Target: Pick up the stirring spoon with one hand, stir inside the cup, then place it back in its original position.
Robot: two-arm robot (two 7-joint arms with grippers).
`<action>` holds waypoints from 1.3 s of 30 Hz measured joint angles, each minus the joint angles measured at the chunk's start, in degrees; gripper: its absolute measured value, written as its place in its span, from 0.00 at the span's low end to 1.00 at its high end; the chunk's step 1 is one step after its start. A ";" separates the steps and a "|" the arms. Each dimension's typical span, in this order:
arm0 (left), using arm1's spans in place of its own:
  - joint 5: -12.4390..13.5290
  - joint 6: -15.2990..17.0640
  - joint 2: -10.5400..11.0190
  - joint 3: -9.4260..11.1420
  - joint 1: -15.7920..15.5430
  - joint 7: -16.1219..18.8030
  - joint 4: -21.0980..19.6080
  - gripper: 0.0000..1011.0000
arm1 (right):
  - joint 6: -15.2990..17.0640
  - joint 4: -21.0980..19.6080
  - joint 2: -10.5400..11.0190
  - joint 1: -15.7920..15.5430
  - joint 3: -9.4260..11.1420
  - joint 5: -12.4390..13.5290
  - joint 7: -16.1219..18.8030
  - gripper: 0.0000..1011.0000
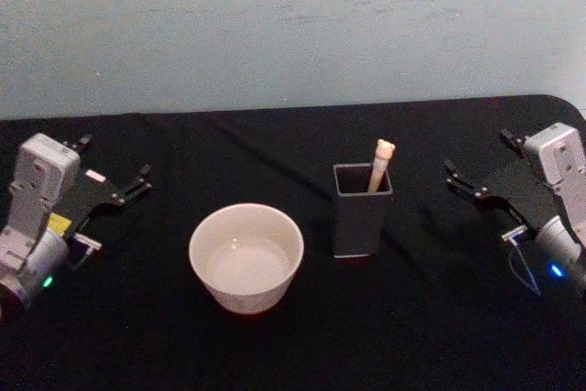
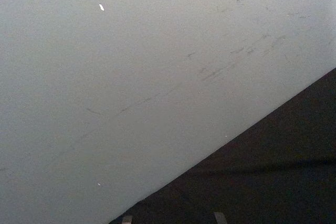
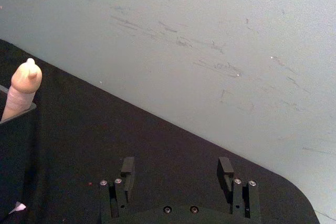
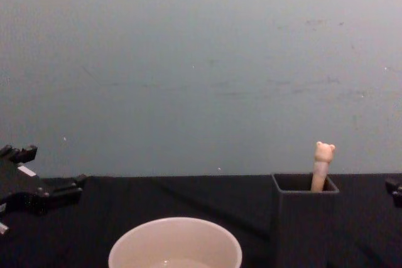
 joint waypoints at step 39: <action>0.00 0.00 0.00 0.00 0.00 0.00 0.00 0.99 | 0.04 -0.29 -0.02 -0.09 0.32 0.01 0.31 0.99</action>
